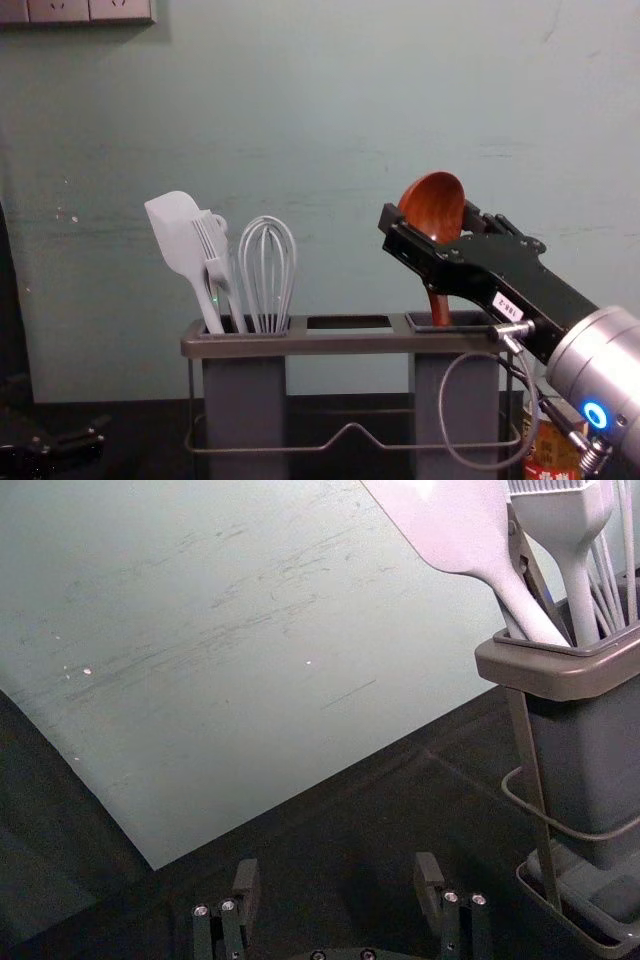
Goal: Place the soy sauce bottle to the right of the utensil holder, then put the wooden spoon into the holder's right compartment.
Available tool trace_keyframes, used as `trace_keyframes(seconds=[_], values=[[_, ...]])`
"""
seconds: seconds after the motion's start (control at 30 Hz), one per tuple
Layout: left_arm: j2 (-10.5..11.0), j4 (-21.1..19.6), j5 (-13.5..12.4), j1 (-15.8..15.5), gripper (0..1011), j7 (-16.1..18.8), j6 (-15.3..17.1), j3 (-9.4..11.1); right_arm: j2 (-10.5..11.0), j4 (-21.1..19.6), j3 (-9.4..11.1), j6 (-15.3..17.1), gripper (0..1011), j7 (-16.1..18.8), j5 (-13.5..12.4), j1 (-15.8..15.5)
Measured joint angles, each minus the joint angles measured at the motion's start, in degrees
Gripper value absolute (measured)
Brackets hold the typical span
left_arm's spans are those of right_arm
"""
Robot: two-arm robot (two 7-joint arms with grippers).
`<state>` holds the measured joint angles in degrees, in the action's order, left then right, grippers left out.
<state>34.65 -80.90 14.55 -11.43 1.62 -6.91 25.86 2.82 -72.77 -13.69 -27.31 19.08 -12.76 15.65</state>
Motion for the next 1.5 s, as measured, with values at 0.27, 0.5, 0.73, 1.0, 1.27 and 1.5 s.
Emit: trace_keyframes(seconds=[0.27, 0.5, 0.73, 1.0, 1.27, 1.5], values=[[0.00, 0.00, 0.00, 0.00, 1012, 0.00, 0.00, 0.00, -0.60, -0.24, 0.44, -1.06, 1002, 0.50, -1.10, -0.79], [0.00, 0.00, 0.00, 0.00, 1011, 0.00, 0.00, 0.00, -1.32, -10.58, 1.15, -2.35, 1002, 1.11, -3.12, -2.77], [0.00, 0.00, 0.00, 0.00, 1012, 0.00, 0.00, 0.00, 0.21, -17.88, -0.21, -1.33, 1002, 1.08, 0.09, -2.86], [0.00, 0.00, 0.00, 0.00, 1012, 0.00, 0.00, 0.00, 5.15, -24.10, 3.74, 3.16, 1002, -1.82, 3.71, -2.73], [0.00, 0.00, 0.00, 0.00, 1011, 0.00, 0.00, 0.00, 11.61, -26.24, 8.16, 7.57, 1002, -3.06, 7.68, -3.68], [0.00, 0.00, 0.00, 0.00, 1011, 0.00, 0.00, 0.00, 13.70, -21.10, 9.44, 10.89, 1002, -7.85, 16.50, -4.71]])
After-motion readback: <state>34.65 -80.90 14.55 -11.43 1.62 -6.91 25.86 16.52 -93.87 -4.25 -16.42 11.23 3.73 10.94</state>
